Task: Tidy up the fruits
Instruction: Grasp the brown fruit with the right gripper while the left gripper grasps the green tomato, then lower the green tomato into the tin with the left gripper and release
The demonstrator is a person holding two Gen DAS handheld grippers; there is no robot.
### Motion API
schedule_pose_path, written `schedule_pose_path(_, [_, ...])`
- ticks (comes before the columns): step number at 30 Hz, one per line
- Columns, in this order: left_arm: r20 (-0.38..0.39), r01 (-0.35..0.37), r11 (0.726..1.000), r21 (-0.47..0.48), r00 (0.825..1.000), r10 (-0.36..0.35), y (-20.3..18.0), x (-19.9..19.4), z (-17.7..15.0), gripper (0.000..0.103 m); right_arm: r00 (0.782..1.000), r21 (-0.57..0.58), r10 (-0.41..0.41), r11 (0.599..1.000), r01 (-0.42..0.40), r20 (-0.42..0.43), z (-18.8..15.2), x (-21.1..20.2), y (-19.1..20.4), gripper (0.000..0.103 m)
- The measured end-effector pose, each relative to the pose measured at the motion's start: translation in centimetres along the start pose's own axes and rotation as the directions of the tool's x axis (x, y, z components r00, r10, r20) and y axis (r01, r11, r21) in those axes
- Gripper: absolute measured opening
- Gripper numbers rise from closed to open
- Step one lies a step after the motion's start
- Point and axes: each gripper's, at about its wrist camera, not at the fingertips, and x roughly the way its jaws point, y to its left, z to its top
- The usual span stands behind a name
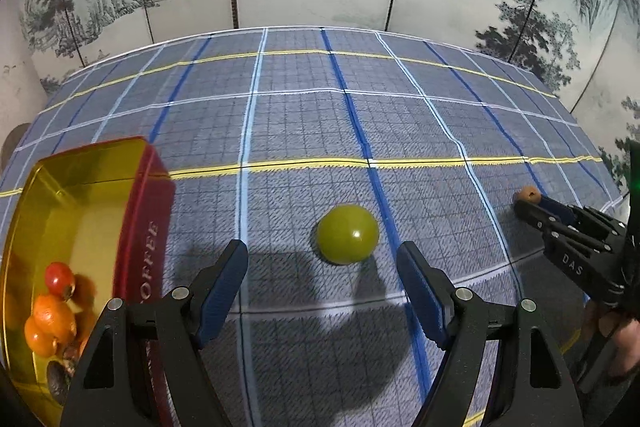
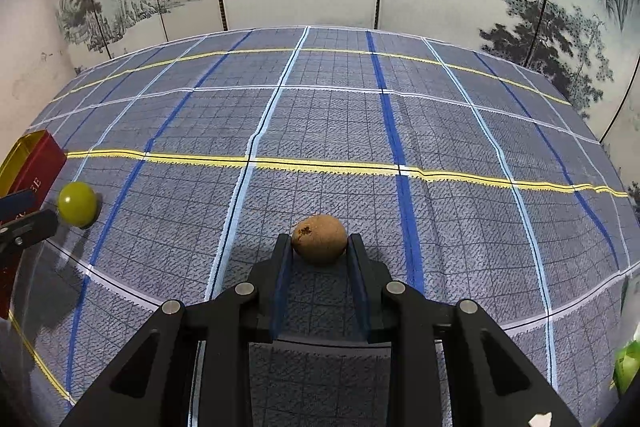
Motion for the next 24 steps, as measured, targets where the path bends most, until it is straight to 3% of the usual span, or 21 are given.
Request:
schedule_pose_path(5, [-0.02, -0.002, 1.0, 0.002, 1.0, 0.002, -0.3, 1.4, 0.5, 0.076, 1.0, 0.003, 0.004, 1.0, -0.004, 0.0, 0.0, 0.0, -0.1, 0.026])
schedule_pose_path(10, [-0.026, -0.014, 1.0, -0.005, 1.0, 0.014, -0.3, 2.4, 0.9, 0.065, 1.0, 0.007, 0.009, 1.0, -0.009, 0.001, -0.1, 0.0, -0.2, 0.026])
schedule_pose_path(16, [-0.041, -0.011, 1.0, -0.001, 0.999, 0.011, -0.5, 3.3, 0.8, 0.059, 1.0, 0.006, 0.008, 1.0, -0.008, 0.001, -0.1, 0.0, -0.2, 0.026])
schedule_pose_path(21, [-0.042, -0.017, 1.0, 0.012, 0.999, 0.018, -0.7, 3.6, 0.6, 0.04, 1.0, 0.005, 0.007, 1.0, -0.007, 0.001, -0.1, 0.0, -0.2, 0.026])
schedule_pose_path(24, [-0.039, -0.022, 1.0, 0.014, 0.999, 0.023, -0.6, 3.5, 0.4, 0.038, 1.0, 0.002, 0.004, 1.0, -0.004, 0.0, -0.1, 0.0, -0.2, 0.026])
